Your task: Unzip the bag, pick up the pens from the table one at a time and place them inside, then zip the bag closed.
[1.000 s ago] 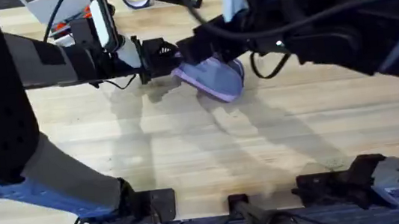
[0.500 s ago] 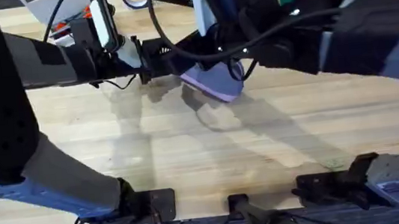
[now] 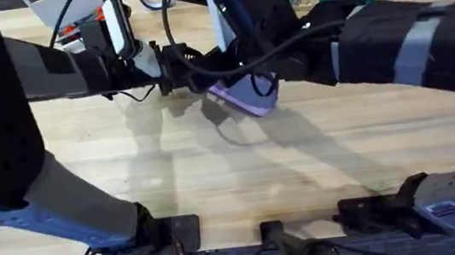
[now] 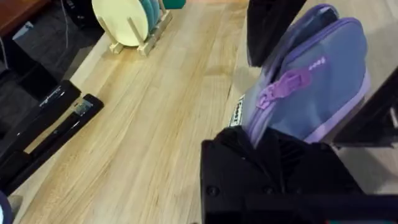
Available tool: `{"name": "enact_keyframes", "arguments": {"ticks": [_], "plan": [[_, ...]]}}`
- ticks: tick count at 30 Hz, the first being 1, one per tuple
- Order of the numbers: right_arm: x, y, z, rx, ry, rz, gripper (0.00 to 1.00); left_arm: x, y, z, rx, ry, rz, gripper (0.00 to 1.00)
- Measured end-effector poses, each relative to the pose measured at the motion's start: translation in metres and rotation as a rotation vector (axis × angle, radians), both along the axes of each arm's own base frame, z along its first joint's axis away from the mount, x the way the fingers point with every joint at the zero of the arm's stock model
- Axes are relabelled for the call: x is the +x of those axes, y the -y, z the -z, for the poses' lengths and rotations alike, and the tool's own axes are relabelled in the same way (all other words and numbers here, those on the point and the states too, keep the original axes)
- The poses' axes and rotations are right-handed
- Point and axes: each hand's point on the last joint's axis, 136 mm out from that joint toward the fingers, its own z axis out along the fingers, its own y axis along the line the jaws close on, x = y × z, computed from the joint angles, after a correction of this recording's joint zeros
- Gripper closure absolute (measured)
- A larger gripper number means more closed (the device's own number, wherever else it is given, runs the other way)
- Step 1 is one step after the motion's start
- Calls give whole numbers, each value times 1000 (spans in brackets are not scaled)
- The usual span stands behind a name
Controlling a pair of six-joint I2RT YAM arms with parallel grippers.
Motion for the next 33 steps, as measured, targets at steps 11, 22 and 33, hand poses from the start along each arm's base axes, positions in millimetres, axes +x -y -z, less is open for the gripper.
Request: {"name": "enact_keyframes", "arguments": {"ticks": [11,22,33], "plan": [[0,-1,2,-2,-3,-1,109,0,0,0,0,0,0,958],[-3,5,9,-33,-25,2,473,0,0,0,-1,-1,0,958],[-1,10,9,-45,-21,17,673,0,0,0,-1,-2,0,958]]}}
